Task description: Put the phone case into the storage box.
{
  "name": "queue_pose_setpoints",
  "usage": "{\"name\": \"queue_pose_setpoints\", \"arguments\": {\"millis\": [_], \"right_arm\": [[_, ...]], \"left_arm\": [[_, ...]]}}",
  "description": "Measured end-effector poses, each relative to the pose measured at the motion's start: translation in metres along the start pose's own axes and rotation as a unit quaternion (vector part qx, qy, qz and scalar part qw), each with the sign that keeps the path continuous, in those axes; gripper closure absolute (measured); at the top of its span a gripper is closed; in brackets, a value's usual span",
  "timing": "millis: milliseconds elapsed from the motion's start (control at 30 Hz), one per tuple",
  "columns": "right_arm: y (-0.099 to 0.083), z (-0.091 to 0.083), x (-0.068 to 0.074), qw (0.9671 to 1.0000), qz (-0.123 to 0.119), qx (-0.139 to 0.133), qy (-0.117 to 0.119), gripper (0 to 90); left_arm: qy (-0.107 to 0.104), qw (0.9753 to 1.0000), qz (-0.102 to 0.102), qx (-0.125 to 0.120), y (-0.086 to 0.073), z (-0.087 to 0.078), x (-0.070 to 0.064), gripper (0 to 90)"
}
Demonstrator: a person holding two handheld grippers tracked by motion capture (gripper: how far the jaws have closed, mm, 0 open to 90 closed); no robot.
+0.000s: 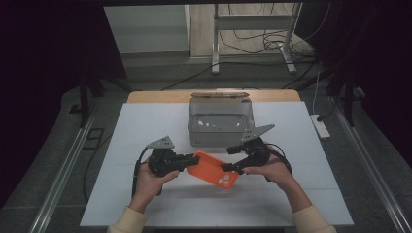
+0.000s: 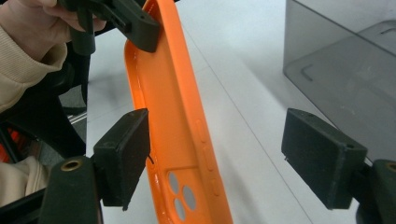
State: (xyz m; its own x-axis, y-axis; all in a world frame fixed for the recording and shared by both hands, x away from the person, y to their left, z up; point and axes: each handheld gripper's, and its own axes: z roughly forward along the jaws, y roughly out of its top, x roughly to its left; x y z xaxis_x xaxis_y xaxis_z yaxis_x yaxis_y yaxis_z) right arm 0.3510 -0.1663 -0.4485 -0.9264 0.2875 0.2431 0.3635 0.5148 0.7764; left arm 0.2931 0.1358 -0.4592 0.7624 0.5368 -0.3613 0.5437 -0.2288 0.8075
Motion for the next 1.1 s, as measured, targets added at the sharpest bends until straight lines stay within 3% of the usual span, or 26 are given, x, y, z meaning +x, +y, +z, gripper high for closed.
{"name": "queue_pose_setpoints", "arguments": {"millis": [500,1100], "right_arm": [[-0.002,0.01,0.003,0.9997,-0.002,0.017,0.017,31.6],[-0.003,0.015,0.001,0.9979,0.017,0.019,0.059,61.5]], "left_arm": [[-0.006,0.9998,0.019,-0.006,0.002,0.001,-0.006,80.6],[-0.013,0.9994,0.03,-0.002,0.001,0.007,-0.009,80.6]]}}
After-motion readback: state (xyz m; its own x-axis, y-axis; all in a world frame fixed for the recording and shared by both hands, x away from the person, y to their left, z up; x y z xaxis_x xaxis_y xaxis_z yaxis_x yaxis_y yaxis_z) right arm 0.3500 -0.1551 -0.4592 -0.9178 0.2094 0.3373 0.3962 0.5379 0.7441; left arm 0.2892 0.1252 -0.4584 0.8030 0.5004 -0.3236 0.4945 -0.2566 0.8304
